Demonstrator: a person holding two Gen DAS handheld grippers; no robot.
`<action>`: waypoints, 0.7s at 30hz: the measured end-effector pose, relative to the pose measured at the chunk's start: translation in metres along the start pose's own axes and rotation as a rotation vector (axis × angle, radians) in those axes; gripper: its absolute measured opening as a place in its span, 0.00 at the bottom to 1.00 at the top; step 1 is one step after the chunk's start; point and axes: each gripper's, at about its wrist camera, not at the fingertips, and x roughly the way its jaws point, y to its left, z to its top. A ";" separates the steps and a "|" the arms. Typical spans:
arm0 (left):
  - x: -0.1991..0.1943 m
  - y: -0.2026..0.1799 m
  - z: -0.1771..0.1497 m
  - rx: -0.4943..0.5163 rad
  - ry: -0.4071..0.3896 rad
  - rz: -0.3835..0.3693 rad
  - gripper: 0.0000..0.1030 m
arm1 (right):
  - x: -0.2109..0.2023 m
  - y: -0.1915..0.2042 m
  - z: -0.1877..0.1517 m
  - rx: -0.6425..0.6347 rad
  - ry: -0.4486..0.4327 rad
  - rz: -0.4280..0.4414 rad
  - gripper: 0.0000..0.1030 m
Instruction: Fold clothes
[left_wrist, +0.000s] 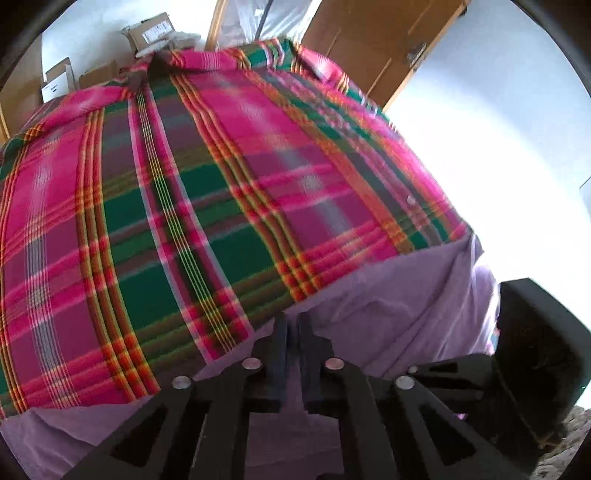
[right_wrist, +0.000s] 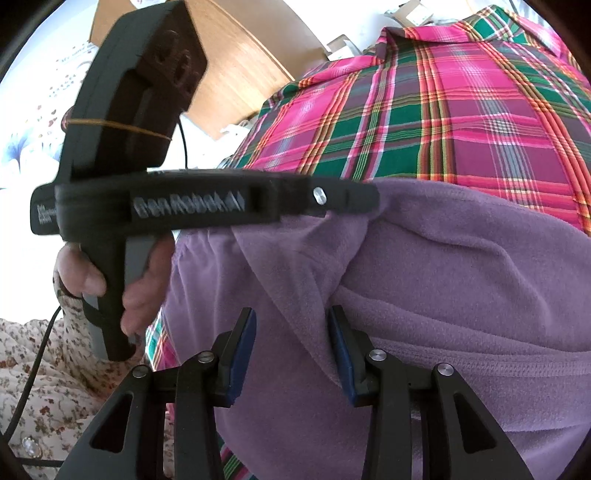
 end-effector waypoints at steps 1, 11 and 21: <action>-0.003 0.002 0.003 -0.012 -0.009 -0.017 0.04 | -0.001 0.000 0.000 -0.001 0.000 0.000 0.41; -0.016 0.013 0.008 -0.061 -0.071 -0.076 0.01 | -0.002 -0.010 0.018 0.012 -0.011 -0.018 0.41; -0.021 0.029 0.012 -0.094 -0.091 -0.091 0.00 | 0.013 -0.042 0.040 0.197 0.040 0.159 0.41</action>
